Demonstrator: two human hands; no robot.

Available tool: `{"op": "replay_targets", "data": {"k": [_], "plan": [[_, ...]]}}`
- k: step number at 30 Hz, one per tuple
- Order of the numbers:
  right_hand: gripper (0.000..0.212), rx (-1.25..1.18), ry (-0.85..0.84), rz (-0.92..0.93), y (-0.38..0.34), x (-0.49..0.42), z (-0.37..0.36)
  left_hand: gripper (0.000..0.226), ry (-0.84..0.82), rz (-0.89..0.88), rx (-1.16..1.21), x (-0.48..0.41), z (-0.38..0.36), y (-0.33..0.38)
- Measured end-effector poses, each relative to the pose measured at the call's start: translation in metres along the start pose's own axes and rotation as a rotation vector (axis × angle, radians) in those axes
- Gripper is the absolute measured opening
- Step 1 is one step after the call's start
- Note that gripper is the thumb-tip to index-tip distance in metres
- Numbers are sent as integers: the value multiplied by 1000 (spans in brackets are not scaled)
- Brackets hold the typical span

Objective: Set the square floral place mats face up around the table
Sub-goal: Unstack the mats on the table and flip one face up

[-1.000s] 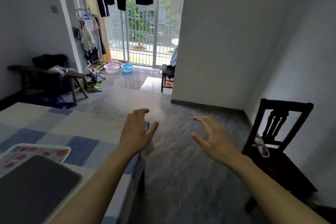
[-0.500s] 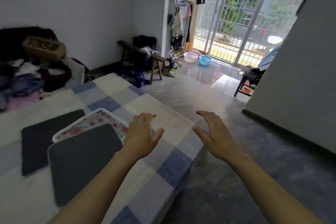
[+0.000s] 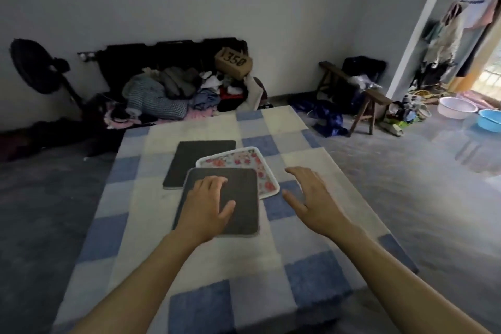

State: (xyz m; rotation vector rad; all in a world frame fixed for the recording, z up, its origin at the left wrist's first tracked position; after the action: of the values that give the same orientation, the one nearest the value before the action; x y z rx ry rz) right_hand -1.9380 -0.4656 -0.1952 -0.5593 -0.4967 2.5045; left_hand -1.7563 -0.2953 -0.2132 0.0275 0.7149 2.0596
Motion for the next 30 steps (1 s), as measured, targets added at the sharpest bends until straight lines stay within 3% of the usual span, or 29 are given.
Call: {"op": "replay_targets", "data": {"k": [5, 12, 20, 30], "plan": [[46, -40, -77, 75, -12, -14, -39, 52, 25, 172, -30, 22, 11, -53], [48, -21, -105, 45, -23, -26, -93, 53, -13, 218, 12, 17, -5, -103], [47, 67, -158, -33, -21, -31, -157, 56, -146, 137, -4, -1, -44, -161], [54, 85, -388, -94, 4, -44, -230, 52, -321, 61, -23, -10, -87, -198]]}}
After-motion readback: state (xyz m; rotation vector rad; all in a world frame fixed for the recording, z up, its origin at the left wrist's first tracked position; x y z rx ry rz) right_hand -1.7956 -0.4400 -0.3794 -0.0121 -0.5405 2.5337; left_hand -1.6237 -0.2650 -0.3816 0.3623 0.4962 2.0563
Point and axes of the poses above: each hand's wrist, its own x-axis away from the middle knuckle, its own z-axis out of the back of the hand, y = z × x, the point moved 3 cm from there along -x, towards the middle knuckle, and after that the axes turned 8 degrees about x, right-handed, at the moved point
